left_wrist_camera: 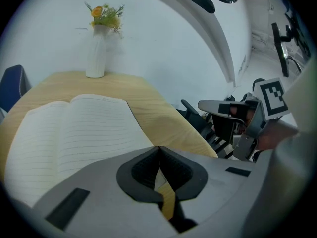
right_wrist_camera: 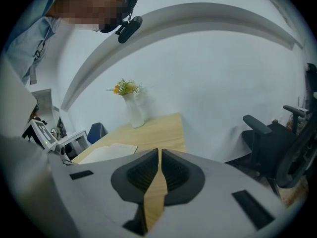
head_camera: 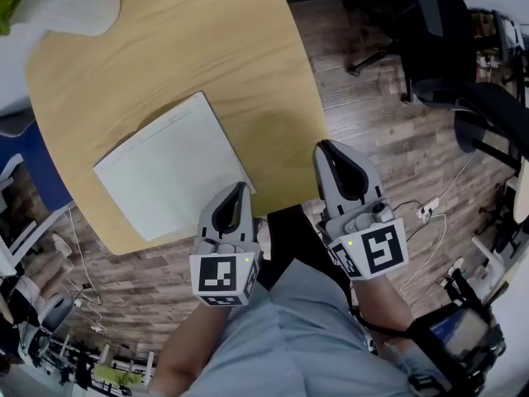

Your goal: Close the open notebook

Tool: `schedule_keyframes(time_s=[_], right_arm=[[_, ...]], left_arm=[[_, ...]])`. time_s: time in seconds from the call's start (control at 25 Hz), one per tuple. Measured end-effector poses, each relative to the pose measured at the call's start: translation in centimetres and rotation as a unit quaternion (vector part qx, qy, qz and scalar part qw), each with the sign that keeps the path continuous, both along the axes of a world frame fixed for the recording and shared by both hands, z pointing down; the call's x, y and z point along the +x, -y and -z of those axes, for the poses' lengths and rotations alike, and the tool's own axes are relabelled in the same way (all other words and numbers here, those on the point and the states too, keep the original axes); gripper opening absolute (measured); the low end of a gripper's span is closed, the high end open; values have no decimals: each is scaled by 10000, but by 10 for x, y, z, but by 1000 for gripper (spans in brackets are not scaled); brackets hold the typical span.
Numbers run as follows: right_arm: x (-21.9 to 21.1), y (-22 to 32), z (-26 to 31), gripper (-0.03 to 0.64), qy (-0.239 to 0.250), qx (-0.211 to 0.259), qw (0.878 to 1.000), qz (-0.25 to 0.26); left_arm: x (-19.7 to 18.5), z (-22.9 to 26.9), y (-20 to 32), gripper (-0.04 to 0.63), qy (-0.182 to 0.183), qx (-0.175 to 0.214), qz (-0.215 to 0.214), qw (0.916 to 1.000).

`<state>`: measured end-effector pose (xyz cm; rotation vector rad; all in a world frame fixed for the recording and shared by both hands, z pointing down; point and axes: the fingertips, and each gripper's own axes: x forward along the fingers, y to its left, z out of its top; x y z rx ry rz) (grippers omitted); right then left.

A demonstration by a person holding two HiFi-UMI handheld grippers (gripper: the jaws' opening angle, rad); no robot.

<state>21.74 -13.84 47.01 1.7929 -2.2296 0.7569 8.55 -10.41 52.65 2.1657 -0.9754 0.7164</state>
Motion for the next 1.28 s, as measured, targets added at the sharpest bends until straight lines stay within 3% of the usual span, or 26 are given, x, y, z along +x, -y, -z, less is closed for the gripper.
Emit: schedule_keyframes(time_s=[0.36,0.56,0.76,1.0,1.16,1.28], right_arm=[[-2,-4,-13,51,24,-111,9999,-45],[-31,-3,31,51,-4,203,9996,195],[-97,8,89,51,-25,722,9944,769],[-192,16,133,51,3,1045,9824,1545],[-242,10,134,51,-39,999,9717,2140],[-267,8,118,51,-61,860,9669,2401]], left_arm=[[4,-8,0,23,-212,71,42,9997],[-17,46,8,26,-355,599,292,9971],[-89,102,12,54,-293,1200,934,9879],[-210,133,4,85,-9,1562,2018,9669],[-267,118,-20,172,154,1396,2754,9510],[-292,86,-31,212,241,1086,3020,9468]])
